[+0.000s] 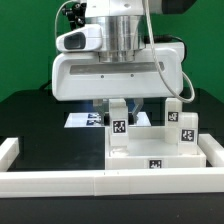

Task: Assemble square table

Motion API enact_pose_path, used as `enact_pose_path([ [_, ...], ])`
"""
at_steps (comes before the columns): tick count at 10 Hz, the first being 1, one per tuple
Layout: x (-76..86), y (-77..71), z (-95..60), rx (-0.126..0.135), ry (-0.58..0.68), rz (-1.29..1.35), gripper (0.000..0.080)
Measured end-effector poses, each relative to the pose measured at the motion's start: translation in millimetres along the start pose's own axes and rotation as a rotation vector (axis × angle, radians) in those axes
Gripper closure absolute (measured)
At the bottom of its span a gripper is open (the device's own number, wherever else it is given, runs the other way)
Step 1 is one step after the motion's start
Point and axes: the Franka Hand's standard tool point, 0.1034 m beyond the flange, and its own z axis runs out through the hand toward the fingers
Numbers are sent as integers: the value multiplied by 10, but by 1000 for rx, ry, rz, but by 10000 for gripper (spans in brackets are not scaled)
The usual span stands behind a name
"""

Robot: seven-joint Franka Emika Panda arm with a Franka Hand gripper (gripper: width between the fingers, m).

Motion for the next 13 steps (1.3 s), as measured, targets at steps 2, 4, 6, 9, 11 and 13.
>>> enact_pose_path([
  [2,0,-3,0,2,0,92,510],
  [4,0,-7,1,5,0,211,509],
  [6,0,-7,9,11,-3,407,509],
  [9,27,-38,17,25,3,678,509],
  [11,49,-79,20,31,11,834,509],
  [13,80,-105,22,32,13,918,509],
])
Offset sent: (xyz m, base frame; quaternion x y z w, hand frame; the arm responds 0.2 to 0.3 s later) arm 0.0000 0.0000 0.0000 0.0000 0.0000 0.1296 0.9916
